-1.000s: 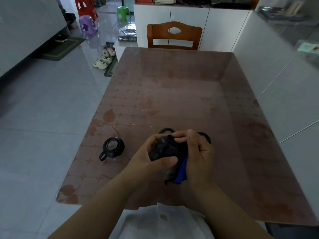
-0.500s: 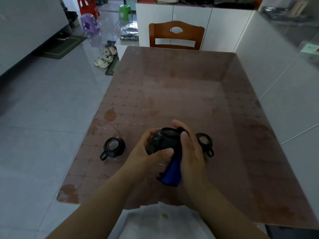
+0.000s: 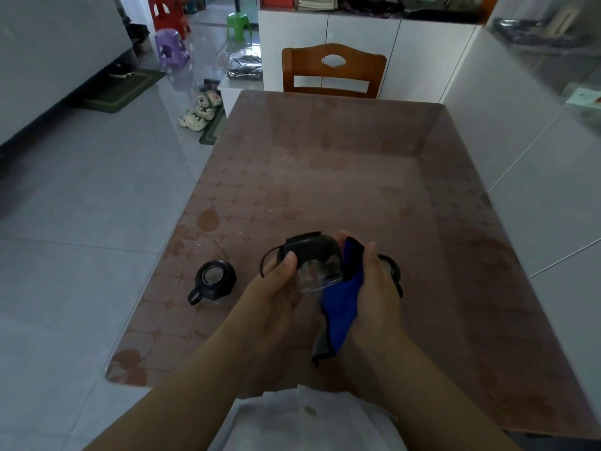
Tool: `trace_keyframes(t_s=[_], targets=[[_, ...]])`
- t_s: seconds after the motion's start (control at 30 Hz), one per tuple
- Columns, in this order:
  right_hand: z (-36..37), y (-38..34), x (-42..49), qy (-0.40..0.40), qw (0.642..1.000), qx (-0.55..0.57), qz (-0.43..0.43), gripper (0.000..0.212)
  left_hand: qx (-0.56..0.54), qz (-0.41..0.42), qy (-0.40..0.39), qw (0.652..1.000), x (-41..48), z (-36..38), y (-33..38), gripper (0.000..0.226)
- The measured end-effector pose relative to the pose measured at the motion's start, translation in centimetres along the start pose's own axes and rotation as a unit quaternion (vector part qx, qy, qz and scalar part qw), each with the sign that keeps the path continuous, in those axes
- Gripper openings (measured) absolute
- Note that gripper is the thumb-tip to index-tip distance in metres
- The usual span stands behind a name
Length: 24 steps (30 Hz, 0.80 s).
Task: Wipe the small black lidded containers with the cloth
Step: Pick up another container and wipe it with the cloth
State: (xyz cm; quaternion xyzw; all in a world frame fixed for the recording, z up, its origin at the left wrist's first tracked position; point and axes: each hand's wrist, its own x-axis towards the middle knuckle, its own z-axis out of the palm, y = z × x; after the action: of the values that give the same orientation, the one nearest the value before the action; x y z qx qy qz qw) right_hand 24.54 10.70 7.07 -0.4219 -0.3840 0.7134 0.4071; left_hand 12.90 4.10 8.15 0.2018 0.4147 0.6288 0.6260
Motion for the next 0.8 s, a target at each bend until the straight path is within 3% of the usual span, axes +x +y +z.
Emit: trace_keyframes(t_s=[0.07, 0.13, 0.17, 0.3, 0.47, 0.7, 0.8], targets=[[0.6, -0.1, -0.3, -0.041, 0.999, -0.024, -0.023, 0.05, 0.036, -0.012, 0.022, 0.999, 0.3, -0.2, -0.3, 0.054], [0.8, -0.3, -0.5, -0.06, 0.997, -0.039, -0.027, 0.049, 0.088, -0.001, 0.045, 0.995, 0.7, -0.4, -0.3, 0.078], [0.7, -0.2, -0.5, -0.061, 0.997, -0.043, -0.031, 0.047, 0.13, 0.008, 0.055, 0.99, 0.9, -0.7, -0.2, 0.078], [0.1, -0.1, -0.5, -0.055, 0.993, -0.088, -0.061, 0.033, 0.275, 0.003, 0.037, 0.961, 1.0, -1.5, 1.0, 0.045], [0.4, -0.3, -1.0, -0.082, 0.966, -0.192, -0.151, 0.028, 0.309, -0.011, 0.013, 0.951, 0.9, -1.9, 1.7, 0.068], [0.5, -0.6, -1.6, -0.147, 0.967, -0.138, -0.157, 0.052, 0.235, 0.008, -0.012, 0.972, 0.6, -2.1, 1.7, 0.069], [0.1, -0.3, -1.8, -0.152, 0.979, -0.086, -0.109, 0.06, 0.159, 0.0, -0.044, 0.986, 0.4, -2.4, 1.3, 0.092]])
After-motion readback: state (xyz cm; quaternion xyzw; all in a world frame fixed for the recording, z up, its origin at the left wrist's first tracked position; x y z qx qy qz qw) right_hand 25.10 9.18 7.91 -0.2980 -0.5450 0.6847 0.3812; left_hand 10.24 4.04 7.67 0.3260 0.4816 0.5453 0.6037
